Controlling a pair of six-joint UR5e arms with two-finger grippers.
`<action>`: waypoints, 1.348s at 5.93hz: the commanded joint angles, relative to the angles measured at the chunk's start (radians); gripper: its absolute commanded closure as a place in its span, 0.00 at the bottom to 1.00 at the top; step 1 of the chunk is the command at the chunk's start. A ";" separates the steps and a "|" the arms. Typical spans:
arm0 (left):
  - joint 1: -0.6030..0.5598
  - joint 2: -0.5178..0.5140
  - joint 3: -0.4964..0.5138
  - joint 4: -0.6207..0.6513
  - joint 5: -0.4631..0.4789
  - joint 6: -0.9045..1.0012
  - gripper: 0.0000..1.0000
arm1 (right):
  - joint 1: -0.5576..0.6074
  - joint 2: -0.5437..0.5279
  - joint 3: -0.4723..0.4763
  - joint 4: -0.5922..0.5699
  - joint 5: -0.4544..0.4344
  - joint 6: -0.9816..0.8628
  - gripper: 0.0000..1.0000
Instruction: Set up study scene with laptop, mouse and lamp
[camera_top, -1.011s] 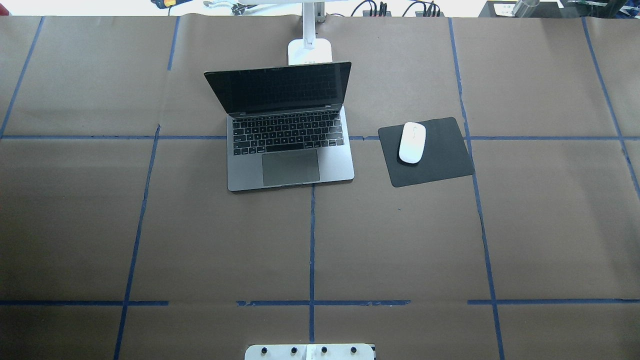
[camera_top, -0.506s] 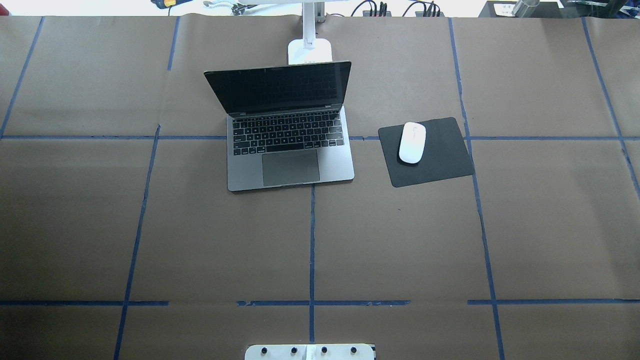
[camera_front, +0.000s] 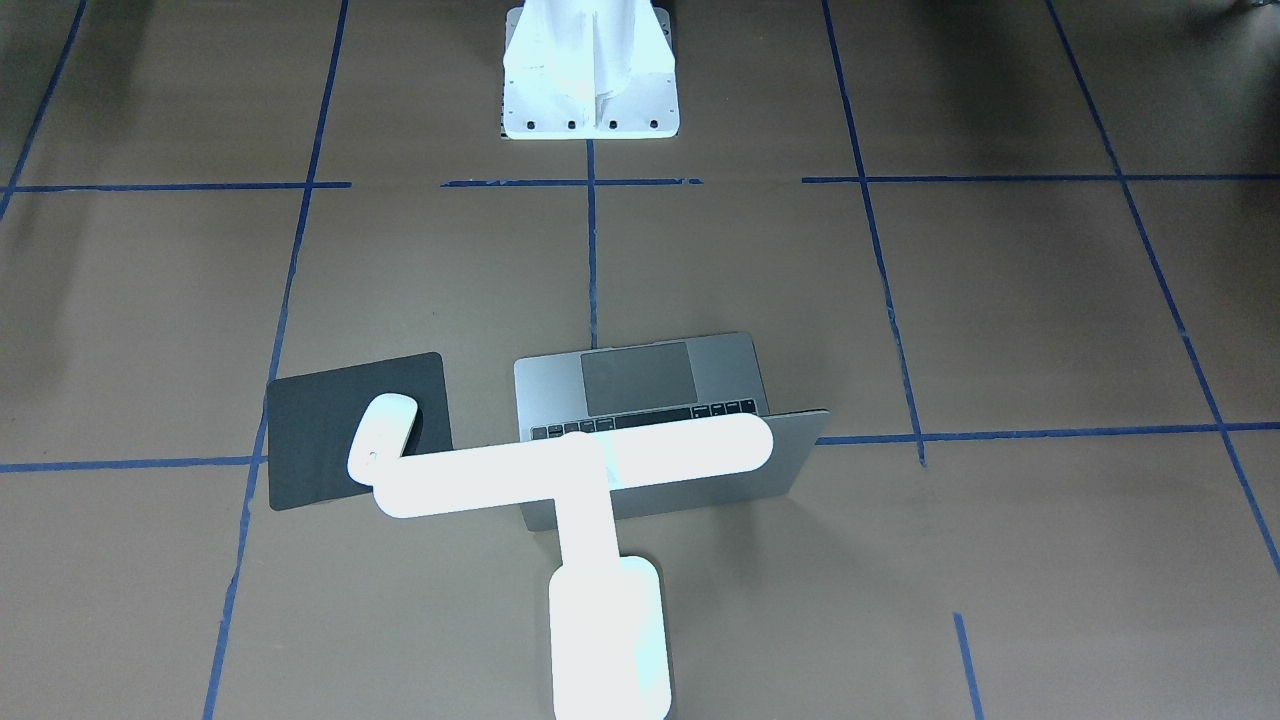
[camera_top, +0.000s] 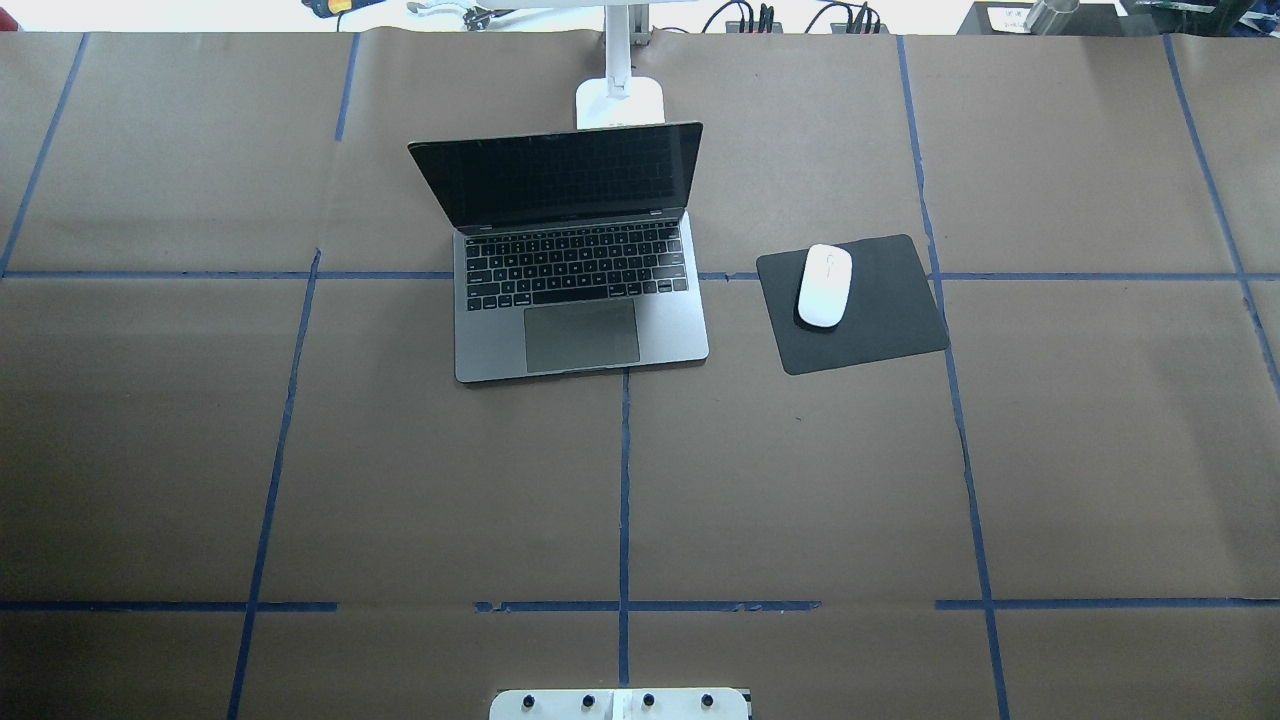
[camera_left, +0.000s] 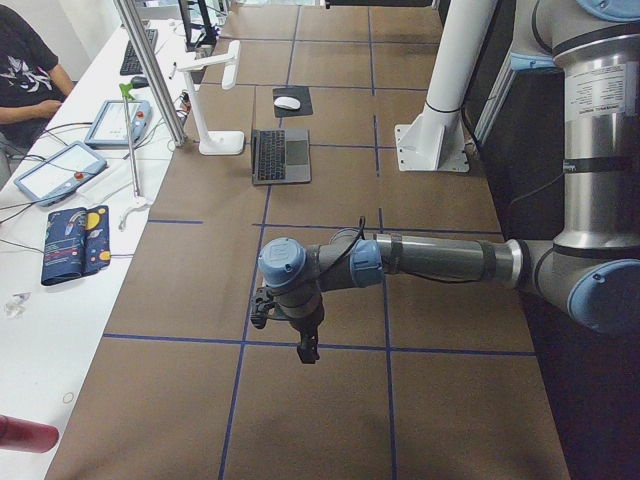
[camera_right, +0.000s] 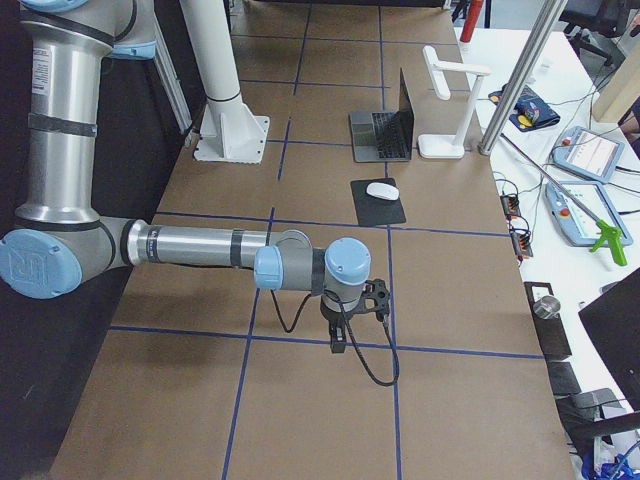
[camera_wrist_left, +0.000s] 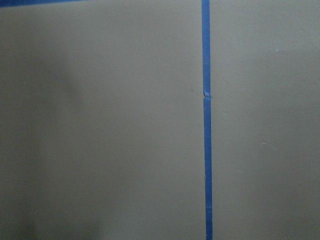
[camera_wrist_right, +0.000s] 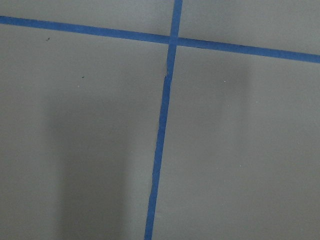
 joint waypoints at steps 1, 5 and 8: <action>0.000 0.017 -0.001 -0.057 -0.001 -0.001 0.00 | -0.001 -0.007 0.027 0.005 0.022 0.009 0.00; 0.003 0.018 -0.029 -0.055 0.000 -0.010 0.00 | -0.001 -0.027 0.072 -0.012 0.013 0.018 0.00; 0.008 0.014 -0.031 -0.045 0.001 -0.005 0.00 | -0.001 -0.026 0.058 -0.020 0.010 0.018 0.00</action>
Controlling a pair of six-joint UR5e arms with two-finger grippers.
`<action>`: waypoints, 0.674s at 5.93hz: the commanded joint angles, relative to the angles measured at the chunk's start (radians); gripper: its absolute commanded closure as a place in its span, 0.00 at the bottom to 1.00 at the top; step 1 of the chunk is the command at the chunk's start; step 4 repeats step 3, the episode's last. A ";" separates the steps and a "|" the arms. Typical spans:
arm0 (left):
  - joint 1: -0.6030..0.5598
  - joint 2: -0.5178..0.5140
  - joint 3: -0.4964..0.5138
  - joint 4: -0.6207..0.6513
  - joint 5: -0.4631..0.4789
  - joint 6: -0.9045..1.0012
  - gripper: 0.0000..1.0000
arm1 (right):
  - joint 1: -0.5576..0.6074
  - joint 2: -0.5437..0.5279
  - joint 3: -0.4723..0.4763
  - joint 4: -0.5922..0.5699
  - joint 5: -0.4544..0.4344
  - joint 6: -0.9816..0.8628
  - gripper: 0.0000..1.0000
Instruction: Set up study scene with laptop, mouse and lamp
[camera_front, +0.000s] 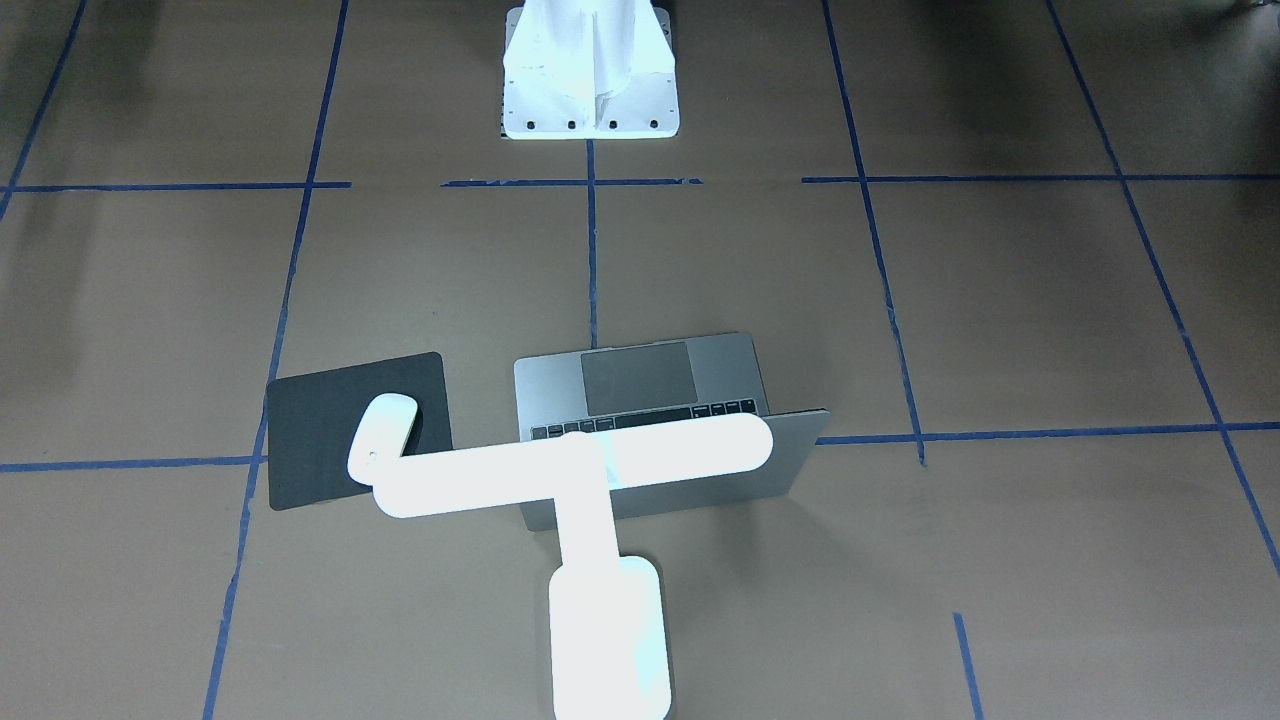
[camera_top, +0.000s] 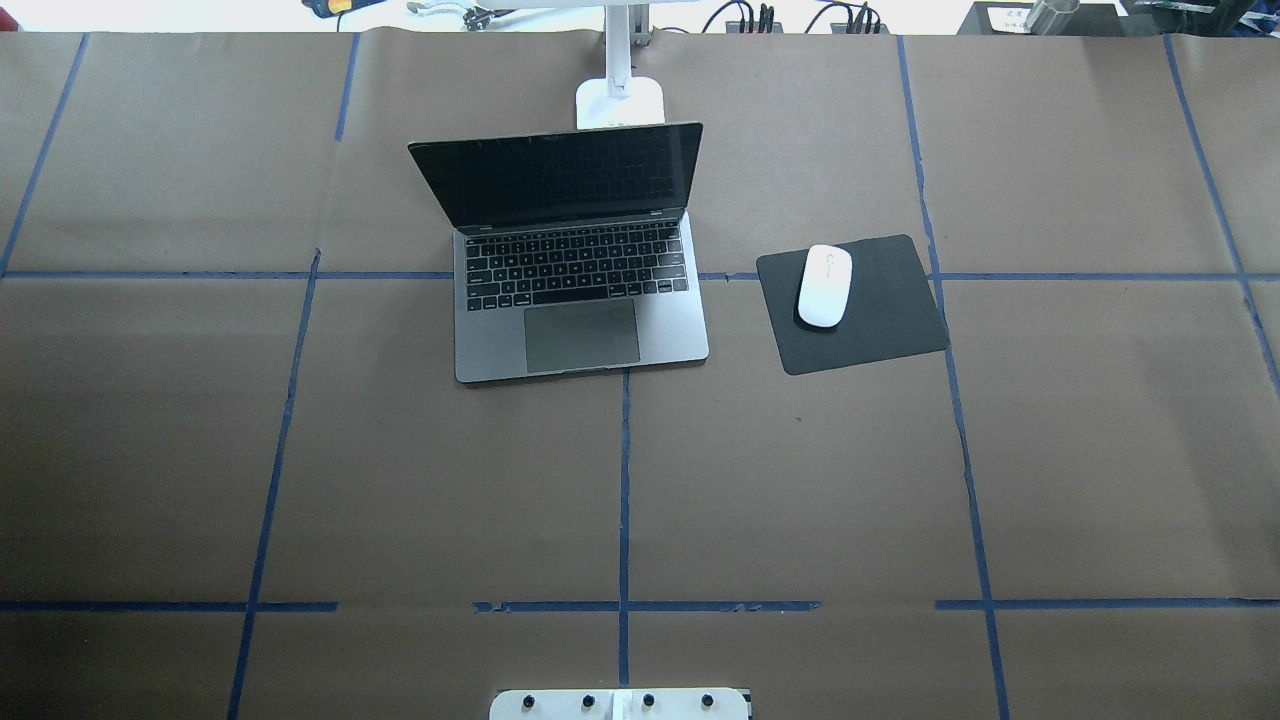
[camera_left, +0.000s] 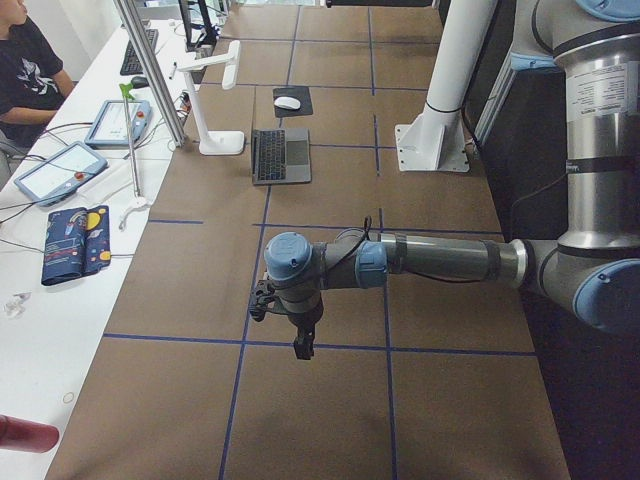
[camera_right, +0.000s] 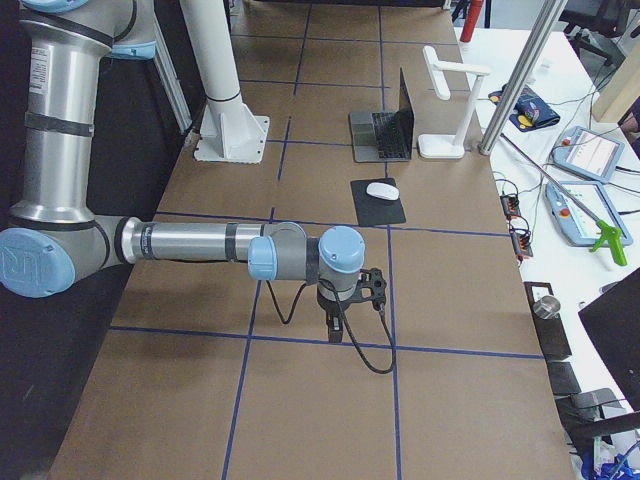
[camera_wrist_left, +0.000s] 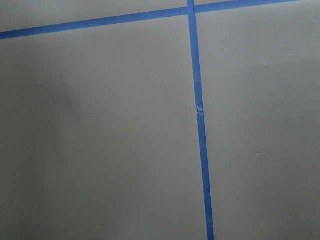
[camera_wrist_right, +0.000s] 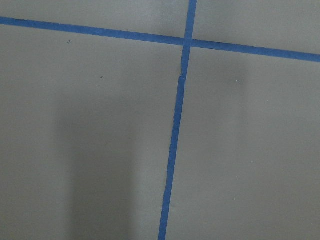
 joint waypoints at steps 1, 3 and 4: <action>0.001 -0.001 -0.003 0.004 -0.003 0.002 0.00 | 0.000 0.005 0.003 -0.003 0.000 -0.001 0.00; 0.001 -0.015 -0.012 0.005 -0.003 0.003 0.00 | 0.001 0.013 0.011 0.000 0.004 -0.002 0.00; 0.001 -0.015 -0.012 0.005 -0.003 0.003 0.00 | 0.001 0.013 0.011 0.000 0.004 -0.002 0.00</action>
